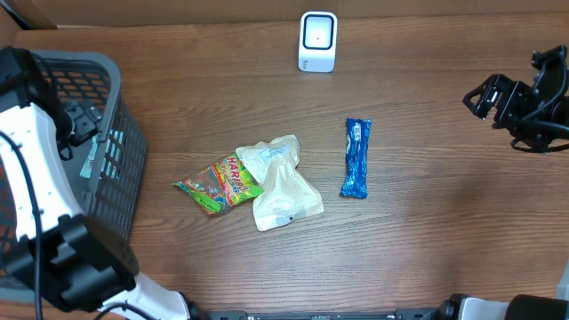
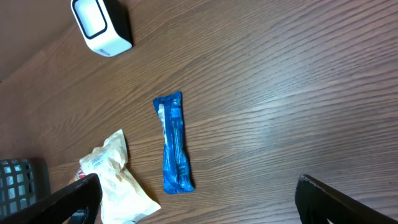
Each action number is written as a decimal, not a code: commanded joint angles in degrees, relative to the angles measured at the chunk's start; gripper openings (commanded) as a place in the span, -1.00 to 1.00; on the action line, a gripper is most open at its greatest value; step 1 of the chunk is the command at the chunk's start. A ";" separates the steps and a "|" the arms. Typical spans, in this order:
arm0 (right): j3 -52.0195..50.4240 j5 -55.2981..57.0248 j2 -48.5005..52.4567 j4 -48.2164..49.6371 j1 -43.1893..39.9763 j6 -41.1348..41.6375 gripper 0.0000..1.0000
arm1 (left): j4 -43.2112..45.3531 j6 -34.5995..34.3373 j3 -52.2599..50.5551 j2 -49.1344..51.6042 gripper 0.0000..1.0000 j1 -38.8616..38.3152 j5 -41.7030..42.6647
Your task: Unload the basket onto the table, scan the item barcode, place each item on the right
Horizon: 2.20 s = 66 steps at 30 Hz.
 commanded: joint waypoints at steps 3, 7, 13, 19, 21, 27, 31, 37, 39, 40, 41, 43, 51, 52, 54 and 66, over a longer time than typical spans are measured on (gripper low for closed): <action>0.42 -0.52 -0.04 0.44 -0.07 0.02 1.00 | 4.13 10.91 -1.86 8.02 0.81 0.00 4.13; 0.42 -0.52 -0.04 0.39 -0.07 0.00 1.00 | 7.08 11.43 -1.86 13.07 0.78 0.04 4.04; 0.42 -0.52 -0.04 0.37 -0.07 0.00 1.00 | 11.02 11.63 -1.86 16.04 0.77 0.02 3.82; 0.42 -0.52 -0.04 0.39 -0.07 0.00 1.00 | 12.59 12.87 -2.95 16.13 0.68 0.02 3.89; 0.42 -0.50 -0.04 0.42 -0.07 0.00 1.00 | 12.50 12.85 -6.69 16.13 0.52 -0.02 3.80; 0.42 -0.52 -0.04 0.46 -0.07 0.00 1.00 | 13.25 11.85 -10.82 16.13 -0.46 0.00 3.82; 0.42 -0.52 -0.04 0.39 -0.07 0.00 1.00 | 13.09 9.35 -10.67 16.09 -0.91 0.00 3.65; 0.42 -0.52 -0.04 0.42 -0.07 0.02 1.00 | 2.36 6.10 -1.66 16.00 -0.91 0.09 3.61; 0.42 -0.52 -0.04 0.42 -0.07 0.00 1.00 | -2.05 5.29 3.37 15.98 -0.91 0.09 3.63; 0.42 -0.52 -0.04 0.42 -0.07 0.00 1.00 | -4.70 4.52 6.43 15.98 -0.92 0.09 3.63; 0.42 -0.52 -0.04 0.42 -0.07 0.02 1.00 | -7.43 3.72 9.73 15.98 -0.92 0.09 3.63; 0.42 -0.55 -0.04 0.42 -0.07 0.02 1.00 | -12.87 2.62 16.59 15.89 -0.91 0.09 3.65; 0.42 -0.55 -0.04 0.39 -0.07 0.02 1.00 | -27.76 2.05 38.60 7.87 -0.92 -0.44 4.26; 0.42 -0.55 -0.04 0.37 -0.07 0.02 1.00 | -27.76 2.05 38.60 6.23 -0.92 -0.48 4.26; 0.42 -0.55 -0.04 0.35 -0.07 0.02 1.00 | -27.76 1.49 38.32 2.45 -0.91 -0.48 4.33; 0.42 -0.55 -0.04 0.70 -0.07 0.02 1.00 | -27.74 -0.66 29.81 -16.24 -0.91 -8.37 13.00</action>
